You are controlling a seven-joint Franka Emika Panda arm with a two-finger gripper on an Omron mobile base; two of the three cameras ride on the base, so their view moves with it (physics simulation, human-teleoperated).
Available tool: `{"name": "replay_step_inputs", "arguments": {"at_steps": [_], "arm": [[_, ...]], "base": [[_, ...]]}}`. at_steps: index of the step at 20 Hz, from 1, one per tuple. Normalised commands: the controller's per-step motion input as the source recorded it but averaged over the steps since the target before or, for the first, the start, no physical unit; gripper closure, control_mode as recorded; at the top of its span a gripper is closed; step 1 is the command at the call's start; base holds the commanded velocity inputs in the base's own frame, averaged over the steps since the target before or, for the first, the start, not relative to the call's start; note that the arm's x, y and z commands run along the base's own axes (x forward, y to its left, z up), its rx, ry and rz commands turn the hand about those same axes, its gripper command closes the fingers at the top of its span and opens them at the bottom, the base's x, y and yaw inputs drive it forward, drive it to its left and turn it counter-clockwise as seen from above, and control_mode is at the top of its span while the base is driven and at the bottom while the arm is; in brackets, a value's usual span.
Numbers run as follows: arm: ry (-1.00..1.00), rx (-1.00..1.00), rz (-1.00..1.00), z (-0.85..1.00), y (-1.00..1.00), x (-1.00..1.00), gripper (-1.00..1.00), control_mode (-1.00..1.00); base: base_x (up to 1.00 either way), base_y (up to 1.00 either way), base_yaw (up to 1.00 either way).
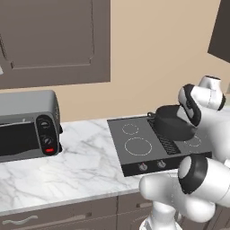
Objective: Pick the kettle from the cabinet and place it on a stove burner. Then pick the pot from the counter and place it on another stove burner. Finally, turn both burners on.
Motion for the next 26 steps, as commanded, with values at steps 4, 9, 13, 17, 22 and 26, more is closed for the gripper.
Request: {"name": "replay_step_inputs", "arguments": {"at_steps": [4, 9, 13, 17, 22, 26], "arm": [[0.03, 0.0, 0.0, -0.15, -0.42, 0.25, 1.0, -1.0], [0.04, 0.0, 0.0, -0.19, -0.5, 0.17, 1.0, -1.0], [0.07, 0.0, 0.0, -0.19, -0.51, 0.16, 1.0, -1.0], [0.07, 0.0, 0.0, -0.18, -0.54, 0.16, 1.0, -1.0], [0.08, 0.0, 0.0, -0.24, -0.48, 0.32, 1.0, -1.0], [0.02, 0.02, 0.02, -0.24, -0.42, 0.39, 1.0, -1.0]], "base": [[0.0, 0.0, 0.0], [0.0, 0.0, 0.0], [0.0, 0.0, 0.0], [0.0, 0.0, 0.0], [0.0, 0.0, 0.0], [0.0, 0.0, 0.0]]}}
